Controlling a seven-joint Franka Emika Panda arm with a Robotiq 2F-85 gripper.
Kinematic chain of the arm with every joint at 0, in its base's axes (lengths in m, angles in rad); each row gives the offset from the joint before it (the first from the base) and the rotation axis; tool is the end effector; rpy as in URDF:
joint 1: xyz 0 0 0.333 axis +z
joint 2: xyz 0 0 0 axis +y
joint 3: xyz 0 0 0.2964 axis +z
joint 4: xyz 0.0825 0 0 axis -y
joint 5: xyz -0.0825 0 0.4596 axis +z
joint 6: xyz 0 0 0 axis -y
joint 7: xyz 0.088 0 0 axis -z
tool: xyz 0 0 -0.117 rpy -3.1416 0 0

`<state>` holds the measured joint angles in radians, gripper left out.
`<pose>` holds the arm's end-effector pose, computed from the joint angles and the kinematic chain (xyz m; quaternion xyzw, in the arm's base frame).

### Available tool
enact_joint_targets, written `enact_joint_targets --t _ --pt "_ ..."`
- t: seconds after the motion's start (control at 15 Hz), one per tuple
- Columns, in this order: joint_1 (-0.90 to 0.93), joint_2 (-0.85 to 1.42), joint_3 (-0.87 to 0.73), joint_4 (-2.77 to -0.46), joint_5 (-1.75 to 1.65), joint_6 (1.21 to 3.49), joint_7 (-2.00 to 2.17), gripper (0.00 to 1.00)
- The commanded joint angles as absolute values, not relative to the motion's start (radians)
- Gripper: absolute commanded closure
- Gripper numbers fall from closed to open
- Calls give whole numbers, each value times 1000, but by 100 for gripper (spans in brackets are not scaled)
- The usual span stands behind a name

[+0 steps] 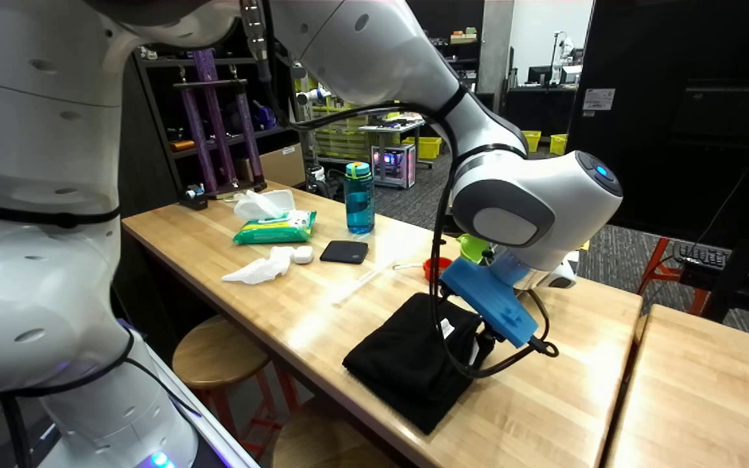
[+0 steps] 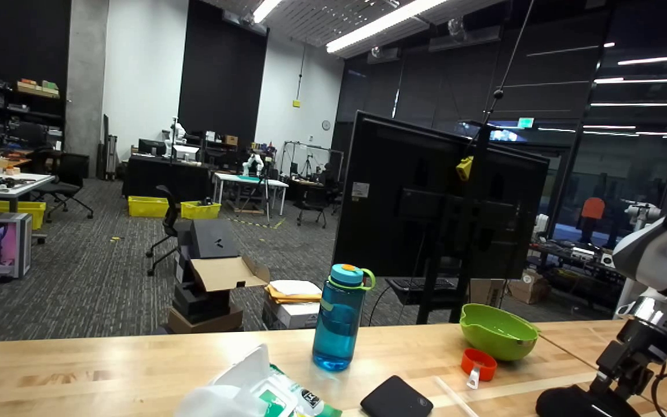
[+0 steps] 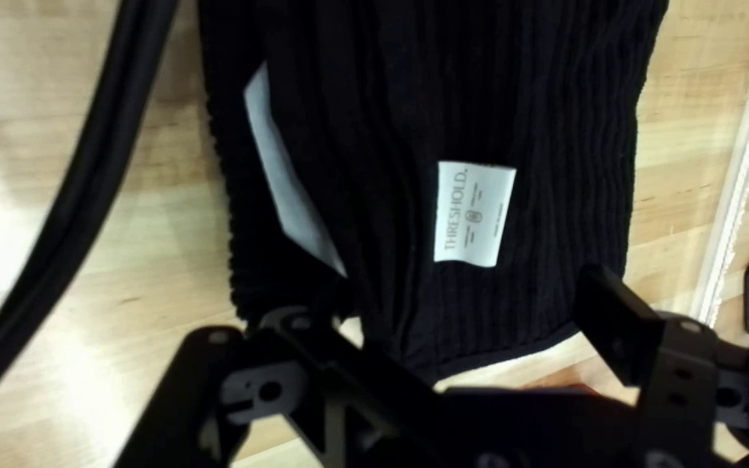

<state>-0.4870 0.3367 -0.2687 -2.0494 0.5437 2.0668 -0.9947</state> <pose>0.4592 -0.3957 0.1794 -0.9740 0.0461 -0.0402 0.2182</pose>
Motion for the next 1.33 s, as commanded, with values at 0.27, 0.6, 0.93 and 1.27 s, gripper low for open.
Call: enact_joint_targets --t 0.27,0.6,0.93,1.27 --pt "-489 308 -263 -2091 523 2112 -1001 18" --pt "-490 303 -263 -2100 522 2121 -999 48" --pt "-491 300 -263 -2105 522 2128 -1000 88" --pt "-494 287 -266 -2111 523 2127 -1001 100"
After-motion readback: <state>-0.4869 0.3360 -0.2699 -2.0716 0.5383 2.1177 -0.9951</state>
